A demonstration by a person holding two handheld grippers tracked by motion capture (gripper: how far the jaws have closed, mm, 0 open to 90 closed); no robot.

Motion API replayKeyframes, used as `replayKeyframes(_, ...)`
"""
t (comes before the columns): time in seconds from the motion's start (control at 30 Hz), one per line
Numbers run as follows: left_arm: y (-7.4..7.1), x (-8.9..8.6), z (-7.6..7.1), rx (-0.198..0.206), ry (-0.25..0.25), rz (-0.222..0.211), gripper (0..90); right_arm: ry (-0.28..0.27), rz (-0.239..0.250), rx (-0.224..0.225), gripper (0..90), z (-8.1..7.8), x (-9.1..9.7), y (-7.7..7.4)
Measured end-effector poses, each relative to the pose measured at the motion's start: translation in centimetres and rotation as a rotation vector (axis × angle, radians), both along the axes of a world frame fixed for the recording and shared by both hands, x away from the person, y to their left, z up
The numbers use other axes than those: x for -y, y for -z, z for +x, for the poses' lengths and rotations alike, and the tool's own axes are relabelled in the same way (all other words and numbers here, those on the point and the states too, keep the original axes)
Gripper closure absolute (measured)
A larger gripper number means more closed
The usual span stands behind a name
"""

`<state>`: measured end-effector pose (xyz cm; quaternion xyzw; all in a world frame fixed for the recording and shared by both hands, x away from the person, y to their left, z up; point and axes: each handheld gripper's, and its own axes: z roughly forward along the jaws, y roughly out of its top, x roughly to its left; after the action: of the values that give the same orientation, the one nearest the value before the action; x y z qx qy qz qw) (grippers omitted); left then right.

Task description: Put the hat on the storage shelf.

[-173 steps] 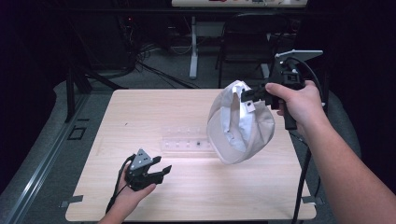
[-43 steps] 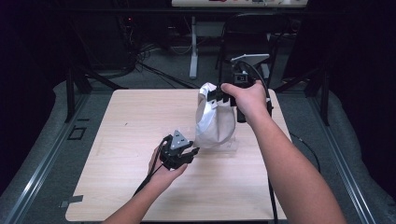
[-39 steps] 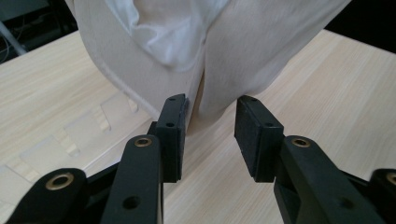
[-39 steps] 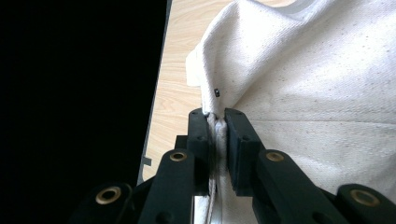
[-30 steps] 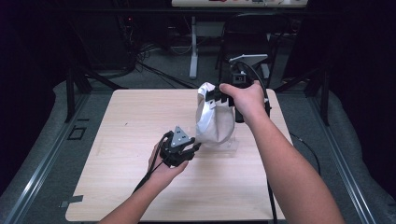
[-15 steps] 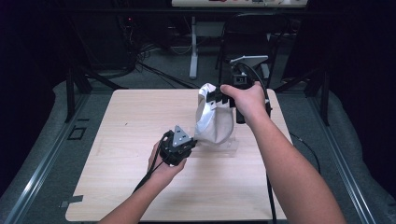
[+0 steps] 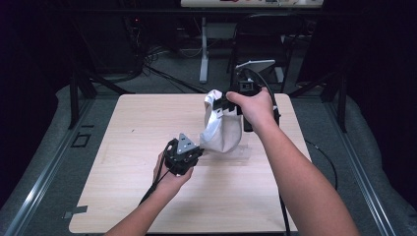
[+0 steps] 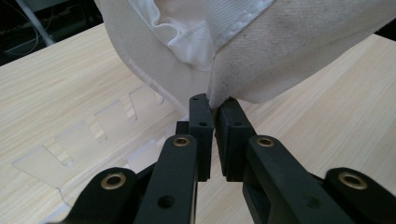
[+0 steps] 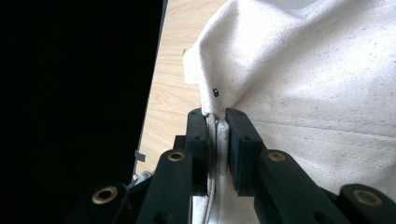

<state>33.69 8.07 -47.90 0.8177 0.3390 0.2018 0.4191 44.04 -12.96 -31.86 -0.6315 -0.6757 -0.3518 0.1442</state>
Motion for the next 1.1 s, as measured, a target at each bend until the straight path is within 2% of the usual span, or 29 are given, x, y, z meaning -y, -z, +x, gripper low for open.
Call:
replayKeyframes(0.17, 0.0, 0.0, 0.1, -0.003, 0.001, 0.007, 85.5, -0.007, -0.004, 0.001, 79.6, 0.0, -0.3, 0.2)
replayKeyframes(0.27, 0.0, -0.1, 0.3, -0.032, -0.001, -0.007, 85.5, -0.006, -0.012, 0.0, 79.6, 0.0, -0.3, 0.2)
replayKeyframes(0.3, 0.1, 0.1, 0.1, -0.033, 0.0, 0.012, 85.6, -0.008, -0.017, 0.001, 79.1, 0.0, -0.3, 0.2)
replayKeyframes(0.37, 0.0, 0.1, 0.1, -0.038, -0.004, 0.025, 85.7, -0.01, -0.016, 0.0, 78.7, 0.0, -0.3, 0.3)
replayKeyframes(0.47, 0.0, -0.2, 0.2, -0.051, -0.012, 0.016, 85.7, -0.01, -0.015, -0.014, 78.0, -0.1, -0.5, 0.2)
replayKeyframes(0.53, 0.2, -0.4, 0.2, -0.057, -0.018, 0.005, 85.7, -0.015, -0.02, 0.004, 77.5, -0.2, -0.5, 0.4)
replayKeyframes(0.63, 0.3, -0.5, 0.1, -0.064, -0.023, 0.008, 85.8, -0.023, -0.022, 0.004, 76.5, -0.2, -0.6, 0.5)
replayKeyframes(0.73, 0.4, -0.3, -0.1, -0.068, -0.022, 0.027, 85.9, -0.027, -0.031, 0.003, 76.0, -0.3, -0.9, 0.5)
replayKeyframes(0.8, 0.5, -0.3, 0.1, -0.096, -0.029, 0.032, 85.8, -0.032, -0.037, 0.002, 76.0, -0.3, -1.1, 0.6)
replayKeyframes(0.83, 0.5, -0.3, 0.1, -0.096, -0.031, 0.035, 85.8, -0.049, -0.043, -0.005, 76.0, -0.3, -1.1, 0.5)
replayKeyframes(0.87, 0.5, -0.3, 0.1, -0.097, -0.031, 0.044, 85.8, -0.031, -0.04, 0.002, 76.0, -0.3, -1.3, 0.6)
replayKeyframes(0.97, 0.5, -0.4, 0.1, -0.111, -0.033, 0.06, 86.0, -0.04, -0.049, -0.002, 76.4, -0.4, -1.5, 0.7)
replayKeyframes(1.03, 0.5, -0.6, 0.2, -0.121, -0.041, 0.052, 85.9, -0.043, -0.052, -0.001, 76.8, -0.4, -1.6, 0.7)
replayKeyframes(1.07, 0.4, -0.8, 0.3, -0.145, -0.04, 0.038, 86.0, -0.047, -0.054, -0.001, 77.2, -0.4, -1.7, 0.8)
replayKeyframes(1.1, 0.2, -0.9, 0.3, -0.148, -0.04, 0.03, 86.0, -0.047, -0.054, -0.001, 77.2, -0.4, -1.7, 0.8)
